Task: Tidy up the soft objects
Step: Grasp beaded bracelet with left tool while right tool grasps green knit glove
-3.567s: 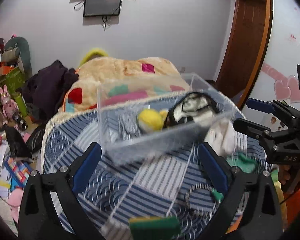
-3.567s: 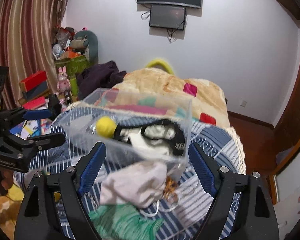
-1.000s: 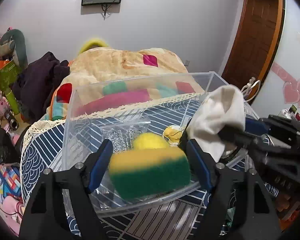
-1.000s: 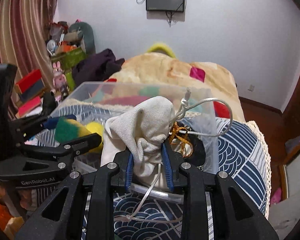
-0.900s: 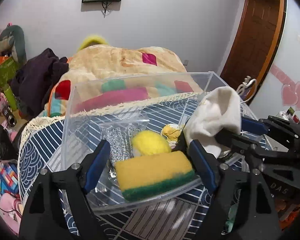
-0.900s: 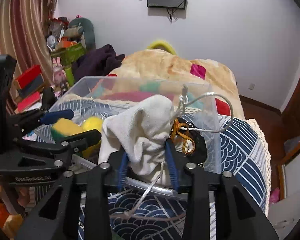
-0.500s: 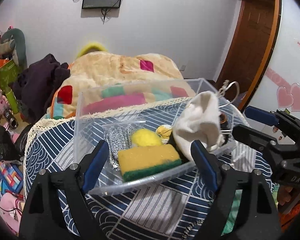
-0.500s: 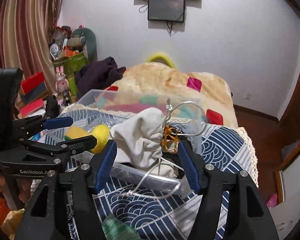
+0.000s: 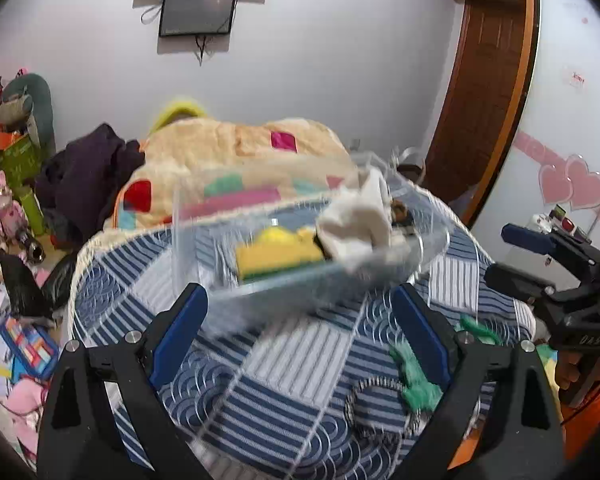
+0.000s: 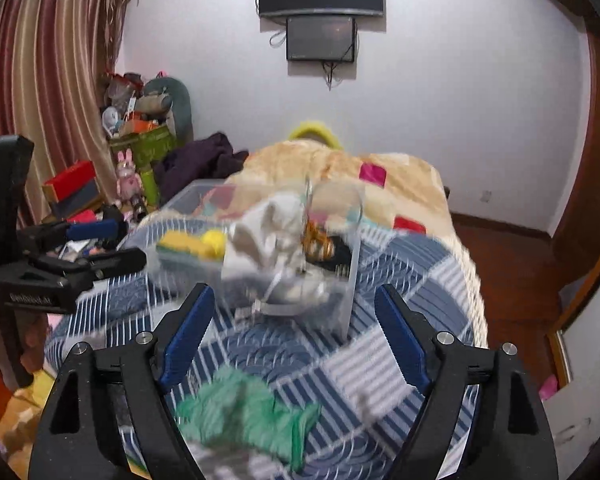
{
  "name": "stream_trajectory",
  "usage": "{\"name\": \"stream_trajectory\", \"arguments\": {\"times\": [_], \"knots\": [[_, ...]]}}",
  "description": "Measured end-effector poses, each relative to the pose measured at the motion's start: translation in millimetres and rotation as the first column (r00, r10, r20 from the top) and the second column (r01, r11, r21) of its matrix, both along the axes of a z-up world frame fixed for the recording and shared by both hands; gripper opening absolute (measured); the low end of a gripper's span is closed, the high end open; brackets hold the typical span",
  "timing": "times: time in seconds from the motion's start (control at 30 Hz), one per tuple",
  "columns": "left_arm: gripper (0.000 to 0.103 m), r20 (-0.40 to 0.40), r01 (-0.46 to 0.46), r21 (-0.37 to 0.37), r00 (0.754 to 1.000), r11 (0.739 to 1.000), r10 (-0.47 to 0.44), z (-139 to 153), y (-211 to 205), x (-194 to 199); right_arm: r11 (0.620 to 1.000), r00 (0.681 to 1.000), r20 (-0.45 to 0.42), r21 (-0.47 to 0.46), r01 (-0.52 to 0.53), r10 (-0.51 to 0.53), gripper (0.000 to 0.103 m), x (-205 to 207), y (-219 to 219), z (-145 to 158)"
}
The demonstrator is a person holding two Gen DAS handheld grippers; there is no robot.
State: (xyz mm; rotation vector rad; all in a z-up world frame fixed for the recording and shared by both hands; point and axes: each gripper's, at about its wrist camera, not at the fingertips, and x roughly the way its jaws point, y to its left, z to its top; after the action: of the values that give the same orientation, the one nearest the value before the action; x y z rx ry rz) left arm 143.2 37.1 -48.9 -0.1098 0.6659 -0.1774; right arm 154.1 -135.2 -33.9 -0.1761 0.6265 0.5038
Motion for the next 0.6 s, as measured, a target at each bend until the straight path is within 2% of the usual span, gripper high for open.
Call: {"name": "stream_trajectory", "arguments": {"times": [0.27,0.33,0.5,0.6], "knots": [[0.092,-0.106,0.057,0.019,0.993,0.998,-0.054,-48.6,-22.9,-20.6,1.0,0.989,-0.15,-0.011,-0.022,0.02,0.08,-12.0,-3.2,-48.5],[0.079,-0.143,0.075,0.016,0.987,0.997,-0.072,-62.0,-28.2,-22.6,1.0,0.984,-0.177,-0.001,-0.019,0.019,0.08,-12.0,-4.5,-55.9],[0.061,-0.185,0.106,0.007,0.977,0.994,-0.102,-79.7,-37.5,-19.3,1.0,0.977,-0.214,0.008,-0.024,0.025,0.079,-15.9,-3.1,-66.8],[0.049,-0.175,0.12,0.021,0.978,0.993,-0.114,-83.1,-44.6,-16.5,0.999,0.976,-0.214,-0.001,-0.033,0.032,0.064,-20.7,1.1,-71.1]]}}
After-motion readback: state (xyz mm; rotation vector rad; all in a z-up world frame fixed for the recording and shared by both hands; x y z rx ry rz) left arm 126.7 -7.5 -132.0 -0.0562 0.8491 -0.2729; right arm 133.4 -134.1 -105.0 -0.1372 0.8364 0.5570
